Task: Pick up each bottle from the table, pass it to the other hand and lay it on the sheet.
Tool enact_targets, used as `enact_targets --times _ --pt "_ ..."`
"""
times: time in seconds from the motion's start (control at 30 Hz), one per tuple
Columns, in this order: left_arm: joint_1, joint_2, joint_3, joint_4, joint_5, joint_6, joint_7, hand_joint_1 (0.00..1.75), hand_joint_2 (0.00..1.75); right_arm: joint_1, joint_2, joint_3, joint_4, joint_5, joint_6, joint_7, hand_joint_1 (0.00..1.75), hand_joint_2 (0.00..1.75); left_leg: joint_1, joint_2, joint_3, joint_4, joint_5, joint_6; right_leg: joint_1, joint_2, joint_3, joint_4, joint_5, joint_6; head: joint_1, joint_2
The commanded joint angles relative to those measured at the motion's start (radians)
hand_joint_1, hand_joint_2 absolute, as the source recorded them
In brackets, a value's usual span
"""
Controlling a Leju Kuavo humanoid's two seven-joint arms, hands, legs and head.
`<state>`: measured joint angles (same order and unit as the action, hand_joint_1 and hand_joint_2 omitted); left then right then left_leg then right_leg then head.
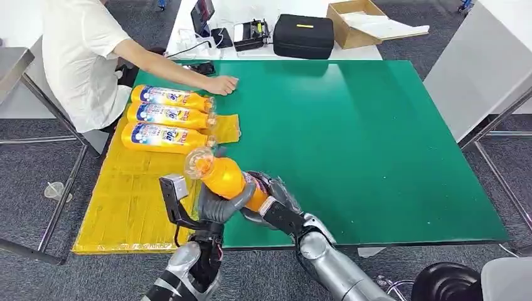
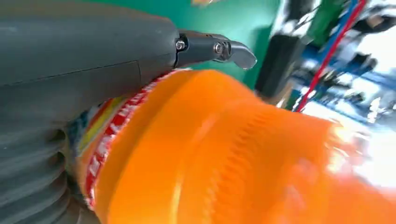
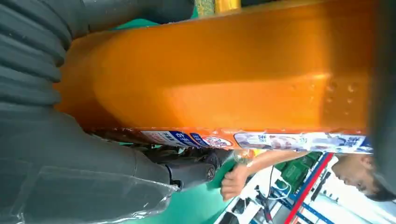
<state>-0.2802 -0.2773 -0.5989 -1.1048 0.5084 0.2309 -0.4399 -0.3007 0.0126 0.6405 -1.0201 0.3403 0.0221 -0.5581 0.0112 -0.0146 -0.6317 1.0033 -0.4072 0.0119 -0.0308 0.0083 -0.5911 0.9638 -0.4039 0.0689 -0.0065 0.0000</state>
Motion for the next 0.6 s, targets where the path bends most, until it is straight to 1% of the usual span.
enact_targets --times 0.03,0.07,0.1,0.13,0.17,0.2,0.23,0.3,0.33,0.37,0.53,0.6 --pt "-0.046 -0.002 0.027 0.011 -0.035 0.046 -0.033 0.05 1.75 -0.027 -0.015 0.071 -0.001 -0.009 0.019 0.010 1.75 1.75 0.000 0.002 0.004 0.001 -0.002 0.000 0.001 0.001 0.003 0.001 -0.002 -0.004 0.000 0.000" --pt "-0.042 -0.001 0.024 0.011 -0.046 0.048 -0.041 1.48 1.75 -0.027 -0.014 0.070 0.001 -0.014 0.020 0.013 1.75 1.75 0.000 0.001 0.001 0.000 -0.001 0.000 0.001 0.000 0.001 0.000 0.000 -0.002 0.000 0.000" --pt "-0.039 -0.001 0.023 0.010 -0.050 0.047 -0.046 1.75 1.75 -0.026 -0.013 0.068 0.000 -0.018 0.019 0.014 1.66 1.75 0.000 0.001 0.002 0.000 -0.001 0.000 0.001 0.000 0.002 0.000 -0.001 -0.003 0.000 0.000" --pt "-0.031 -0.001 0.022 0.005 -0.050 0.042 -0.049 1.75 1.75 -0.022 -0.009 0.055 0.000 -0.034 0.018 0.019 1.01 1.75 0.000 0.001 0.004 0.001 -0.002 0.000 0.001 0.000 0.004 0.001 -0.002 -0.004 0.000 0.000" --pt "-0.025 0.001 0.021 -0.003 -0.050 0.036 -0.054 1.75 1.75 -0.017 -0.005 0.044 -0.002 -0.047 0.017 0.020 0.07 1.75 0.000 0.002 0.003 0.000 -0.001 0.000 0.001 0.000 0.003 0.000 -0.001 -0.003 0.000 0.000" --pt "-0.025 0.001 0.021 -0.003 -0.050 0.036 -0.054 1.75 1.75 -0.017 -0.005 0.044 -0.002 -0.047 0.017 0.020 0.07 1.75 0.000 0.001 0.002 0.000 -0.001 0.000 0.001 0.000 0.002 0.000 -0.001 -0.002 0.000 0.000" --pt "-0.014 0.006 0.024 -0.018 -0.038 0.017 -0.050 1.75 1.75 -0.011 0.002 0.030 -0.009 -0.070 0.022 0.026 0.00 1.75 0.000 0.002 0.004 0.001 -0.002 0.000 0.001 0.000 0.004 0.000 -0.002 -0.004 0.000 0.000" --pt "-0.009 0.010 0.025 -0.025 -0.016 -0.014 -0.031 1.75 1.75 -0.009 0.004 0.024 -0.012 -0.079 0.024 0.030 0.00 1.75 0.000 0.002 0.002 0.000 -0.001 0.000 0.000 0.001 0.002 0.000 0.000 -0.002 0.000 0.000" --pt "-0.008 0.015 0.023 -0.025 0.002 -0.041 -0.010 1.75 1.75 -0.010 0.006 0.021 -0.012 -0.082 0.021 0.033 0.00 1.75 0.000 0.003 0.004 0.000 -0.002 0.000 0.001 0.001 0.004 0.000 -0.002 -0.004 0.000 0.000" --pt "-0.008 0.018 0.021 -0.020 0.005 -0.050 -0.003 1.75 1.75 -0.011 0.009 0.016 -0.011 -0.086 0.018 0.035 0.00 1.75 0.000 0.002 0.003 0.000 -0.001 0.000 0.001 0.001 0.003 0.000 -0.001 -0.003 0.000 0.000" --pt "-0.006 0.020 0.021 -0.013 0.005 -0.051 -0.004 1.75 1.75 -0.011 0.009 0.014 -0.010 -0.087 0.017 0.036 0.00 1.75 0.000 0.003 0.005 0.000 -0.002 0.000 0.001 0.001 0.004 0.000 -0.002 -0.004 0.000 0.000" --pt "-0.006 0.020 0.021 -0.013 0.005 -0.051 -0.004 1.75 1.75 -0.011 0.009 0.014 -0.010 -0.087 0.017 0.036 0.00 1.75 0.000 0.001 0.002 -0.001 -0.001 0.000 0.000 0.000 0.002 0.000 -0.001 -0.002 0.000 0.000"
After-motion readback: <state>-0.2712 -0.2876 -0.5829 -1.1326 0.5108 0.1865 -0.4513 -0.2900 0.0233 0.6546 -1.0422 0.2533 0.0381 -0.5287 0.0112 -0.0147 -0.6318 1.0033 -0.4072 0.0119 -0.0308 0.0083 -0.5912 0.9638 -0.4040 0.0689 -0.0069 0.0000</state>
